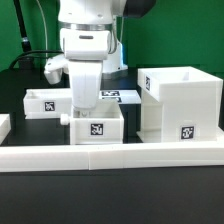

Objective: Assemble drawer

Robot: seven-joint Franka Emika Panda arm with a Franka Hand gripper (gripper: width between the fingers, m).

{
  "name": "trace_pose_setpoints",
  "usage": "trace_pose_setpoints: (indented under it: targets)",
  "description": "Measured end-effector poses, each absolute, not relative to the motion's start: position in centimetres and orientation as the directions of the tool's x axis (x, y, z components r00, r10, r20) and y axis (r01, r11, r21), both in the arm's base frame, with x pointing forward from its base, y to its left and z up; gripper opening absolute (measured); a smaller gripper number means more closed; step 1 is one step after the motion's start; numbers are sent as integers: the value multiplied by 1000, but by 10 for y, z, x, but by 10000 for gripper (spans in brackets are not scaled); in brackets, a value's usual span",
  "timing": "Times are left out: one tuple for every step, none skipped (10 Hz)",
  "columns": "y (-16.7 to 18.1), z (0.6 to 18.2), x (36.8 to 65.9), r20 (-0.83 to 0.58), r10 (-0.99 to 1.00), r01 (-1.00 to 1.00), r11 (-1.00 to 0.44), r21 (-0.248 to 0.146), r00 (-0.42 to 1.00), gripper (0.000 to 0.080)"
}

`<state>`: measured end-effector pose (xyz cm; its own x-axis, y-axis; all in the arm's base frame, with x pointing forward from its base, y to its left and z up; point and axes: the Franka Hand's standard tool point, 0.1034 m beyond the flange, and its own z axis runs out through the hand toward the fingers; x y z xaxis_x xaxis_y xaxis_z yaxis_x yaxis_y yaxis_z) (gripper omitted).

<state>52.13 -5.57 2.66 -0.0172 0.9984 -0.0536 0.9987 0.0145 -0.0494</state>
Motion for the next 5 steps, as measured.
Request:
trace_pose_setpoints:
  targets:
    - [-54, 25, 525, -53, 998, 998, 15, -62, -18, 42]
    - [-55, 24, 525, -54, 998, 998, 12, -62, -15, 42]
    - [-56, 24, 524, -53, 998, 998, 10, -63, -14, 42]
    - [-56, 24, 524, -53, 998, 998, 10, -64, -13, 42]
    - [-56, 23, 526, -54, 998, 999, 11, -40, -13, 42]
